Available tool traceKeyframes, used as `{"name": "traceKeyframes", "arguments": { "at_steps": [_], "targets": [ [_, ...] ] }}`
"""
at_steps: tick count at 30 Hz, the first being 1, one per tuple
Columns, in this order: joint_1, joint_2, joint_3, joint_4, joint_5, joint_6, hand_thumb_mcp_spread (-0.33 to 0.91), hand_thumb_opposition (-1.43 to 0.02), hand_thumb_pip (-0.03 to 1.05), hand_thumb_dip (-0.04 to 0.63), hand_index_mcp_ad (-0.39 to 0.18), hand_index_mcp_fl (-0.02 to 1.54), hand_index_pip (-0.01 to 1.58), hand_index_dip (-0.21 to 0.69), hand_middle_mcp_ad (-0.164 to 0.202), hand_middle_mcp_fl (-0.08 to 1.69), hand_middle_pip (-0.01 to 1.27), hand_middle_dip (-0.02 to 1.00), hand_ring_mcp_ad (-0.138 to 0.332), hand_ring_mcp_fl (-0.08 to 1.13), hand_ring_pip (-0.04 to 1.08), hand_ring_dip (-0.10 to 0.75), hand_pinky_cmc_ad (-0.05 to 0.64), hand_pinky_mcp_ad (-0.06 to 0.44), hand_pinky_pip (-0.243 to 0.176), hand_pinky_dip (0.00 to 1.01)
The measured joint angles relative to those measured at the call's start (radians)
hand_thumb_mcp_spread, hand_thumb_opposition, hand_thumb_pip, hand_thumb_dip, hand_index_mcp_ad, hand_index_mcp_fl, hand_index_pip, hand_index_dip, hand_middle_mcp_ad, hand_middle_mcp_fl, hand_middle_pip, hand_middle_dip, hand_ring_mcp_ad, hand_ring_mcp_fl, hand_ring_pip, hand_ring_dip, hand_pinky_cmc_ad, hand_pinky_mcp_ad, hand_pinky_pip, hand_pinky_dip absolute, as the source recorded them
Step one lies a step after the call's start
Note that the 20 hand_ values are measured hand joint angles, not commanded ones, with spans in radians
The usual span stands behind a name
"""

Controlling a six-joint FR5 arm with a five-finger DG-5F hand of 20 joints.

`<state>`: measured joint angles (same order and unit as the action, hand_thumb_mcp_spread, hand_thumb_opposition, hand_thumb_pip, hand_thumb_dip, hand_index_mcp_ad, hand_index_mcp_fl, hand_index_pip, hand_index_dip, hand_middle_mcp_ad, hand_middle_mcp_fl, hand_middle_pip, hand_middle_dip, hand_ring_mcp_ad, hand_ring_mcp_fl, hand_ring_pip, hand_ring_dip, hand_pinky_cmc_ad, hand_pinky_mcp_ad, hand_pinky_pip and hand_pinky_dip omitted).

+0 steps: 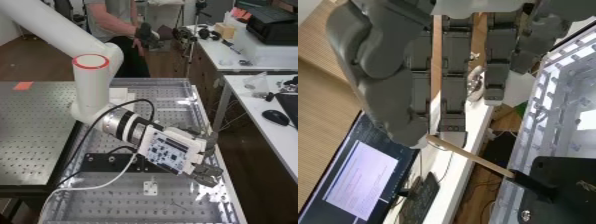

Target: Grab the chopstick and place it in the clear container

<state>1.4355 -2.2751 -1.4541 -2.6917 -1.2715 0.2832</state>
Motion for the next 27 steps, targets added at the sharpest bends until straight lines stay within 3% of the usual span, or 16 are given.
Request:
{"name": "traceKeyframes", "arguments": {
  "at_steps": [27],
  "targets": [
    [0.002,0.005,-0.016,0.015,-0.001,0.008,0.53,-0.88,0.64,0.314,-0.188,0.91,0.46,0.169,-0.017,0.91,0.34,0.63,0.164,0.47,0.08,0.374,0.387,0.166,-0.007,0.19]
  ]
}}
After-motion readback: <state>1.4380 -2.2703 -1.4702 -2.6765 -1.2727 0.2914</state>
